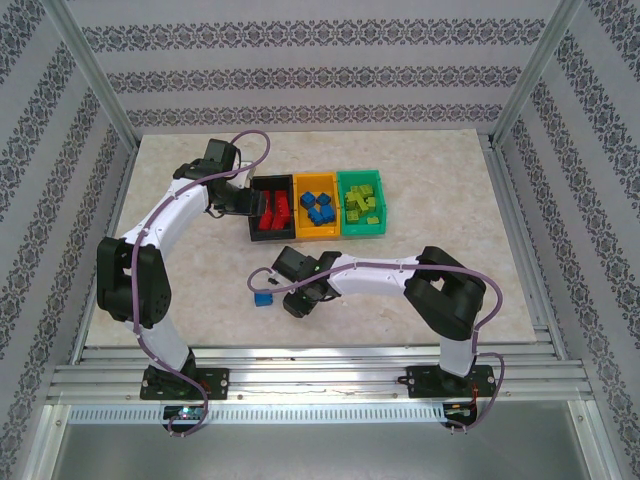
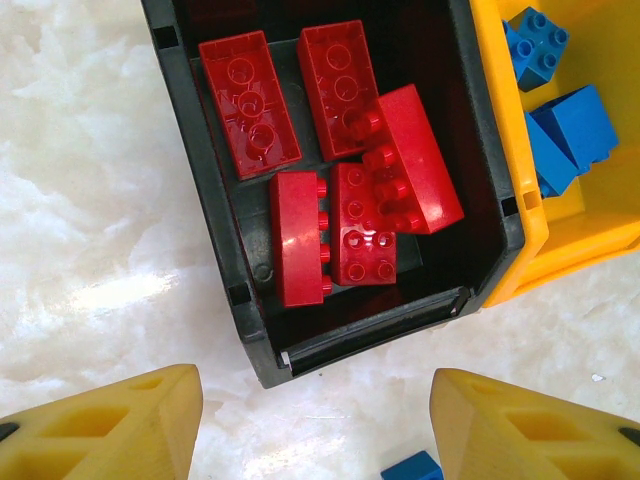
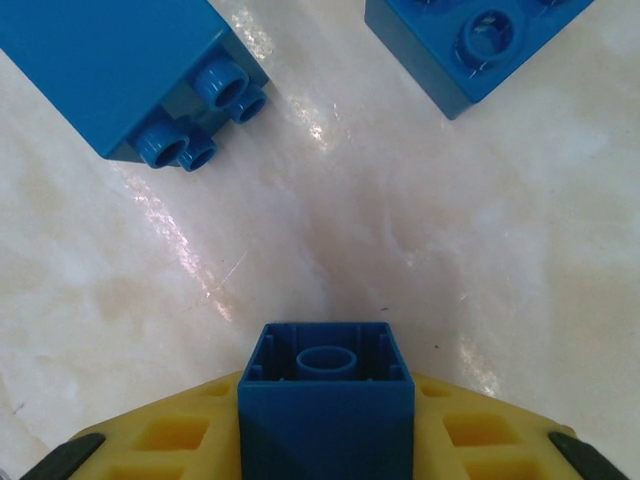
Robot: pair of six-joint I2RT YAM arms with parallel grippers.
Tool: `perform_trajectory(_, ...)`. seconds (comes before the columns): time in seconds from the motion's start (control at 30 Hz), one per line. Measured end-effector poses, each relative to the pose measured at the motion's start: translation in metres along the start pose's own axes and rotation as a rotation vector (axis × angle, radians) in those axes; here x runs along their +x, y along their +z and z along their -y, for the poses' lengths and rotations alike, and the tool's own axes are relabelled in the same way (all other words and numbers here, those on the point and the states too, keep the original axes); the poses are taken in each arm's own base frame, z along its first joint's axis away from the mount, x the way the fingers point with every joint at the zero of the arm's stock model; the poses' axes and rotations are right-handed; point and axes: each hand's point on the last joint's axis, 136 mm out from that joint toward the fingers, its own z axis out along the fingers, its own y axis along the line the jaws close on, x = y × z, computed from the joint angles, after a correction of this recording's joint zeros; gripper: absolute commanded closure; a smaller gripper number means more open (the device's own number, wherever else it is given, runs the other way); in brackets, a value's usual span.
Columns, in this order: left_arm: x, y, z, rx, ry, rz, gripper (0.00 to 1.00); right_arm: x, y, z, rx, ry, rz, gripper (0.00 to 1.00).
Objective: Sort the legos into containers by color
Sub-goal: Pick up the lego from the bottom-center of the table, then place the lego in the container.
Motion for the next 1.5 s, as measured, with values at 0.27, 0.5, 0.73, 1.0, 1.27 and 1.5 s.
perform_trajectory(0.27,0.0,0.0,0.0,0.0,0.0,0.0,0.38,-0.011,-0.006,-0.001,-0.003,0.001,0.029,0.66)
perform_trajectory(0.5,0.0,0.0,0.0,0.0,0.0,0.0,0.38,-0.026,-0.025,0.009,-0.036,0.049,0.098,0.66)
perform_trajectory(0.73,0.0,0.0,0.0,0.002,0.0,0.0,0.38,-0.044,-0.055,0.038,-0.028,0.12,0.195,0.66)
perform_trajectory(1.0,0.0,0.0,0.001,0.004,0.0,0.0,0.38,-0.064,-0.091,0.078,-0.002,0.229,0.338,0.66)
perform_trajectory(1.27,0.0,0.0,0.002,0.011,0.0,-0.001,0.38,-0.081,-0.115,0.127,0.008,0.382,0.48,0.66)
perform_trajectory(1.5,0.0,0.0,0.002,0.013,0.0,-0.001,0.38,-0.099,-0.12,0.173,-0.002,0.477,0.535,0.66)
